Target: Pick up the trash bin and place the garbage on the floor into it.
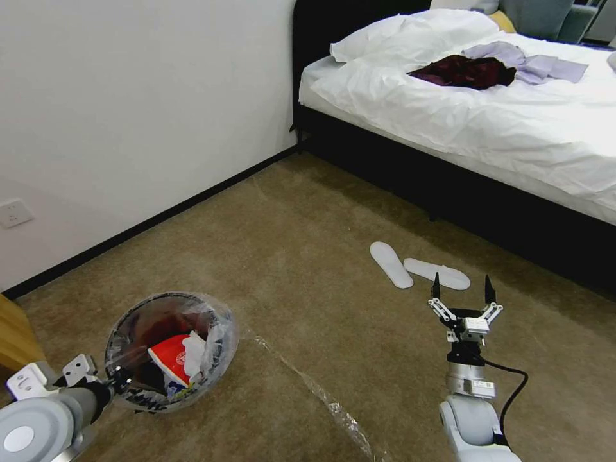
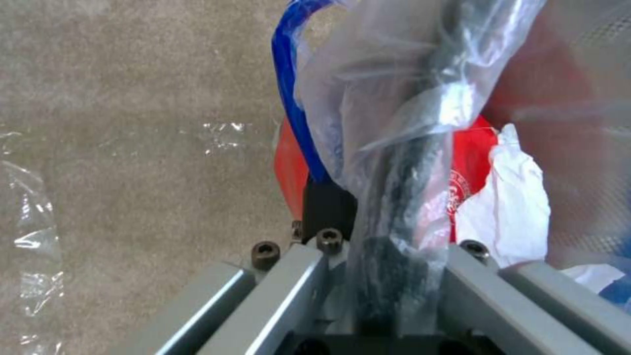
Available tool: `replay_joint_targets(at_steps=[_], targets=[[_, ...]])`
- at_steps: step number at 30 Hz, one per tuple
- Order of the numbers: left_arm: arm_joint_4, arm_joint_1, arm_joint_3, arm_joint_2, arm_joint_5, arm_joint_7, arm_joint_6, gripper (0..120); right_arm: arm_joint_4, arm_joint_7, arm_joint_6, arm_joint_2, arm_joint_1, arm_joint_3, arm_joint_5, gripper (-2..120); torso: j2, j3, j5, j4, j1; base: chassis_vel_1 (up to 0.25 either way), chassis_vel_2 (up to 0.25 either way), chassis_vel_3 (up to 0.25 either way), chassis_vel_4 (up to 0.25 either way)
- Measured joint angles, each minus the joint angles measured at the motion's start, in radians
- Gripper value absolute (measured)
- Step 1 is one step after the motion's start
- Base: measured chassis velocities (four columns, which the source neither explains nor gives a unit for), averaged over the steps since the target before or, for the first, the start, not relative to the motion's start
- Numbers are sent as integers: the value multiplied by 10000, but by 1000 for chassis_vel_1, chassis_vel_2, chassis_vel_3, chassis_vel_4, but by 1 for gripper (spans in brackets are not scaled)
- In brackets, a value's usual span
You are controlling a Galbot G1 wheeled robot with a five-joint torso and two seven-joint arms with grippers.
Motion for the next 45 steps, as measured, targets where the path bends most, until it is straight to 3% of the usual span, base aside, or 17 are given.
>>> replay_joint_targets(at_steps=[16,45], targets=[[88,-138,285,-66,183,-7,-70,0,-129,277,0,32,127,-70,-189,100,-1,4,-2,-1,6,-135,130,131,-125],[576,-813,476,175,-302,-138,-141,0,-259,277,5,-116,257,215,-151,100,0,1,0,-1,2,-2,2,2,-1]])
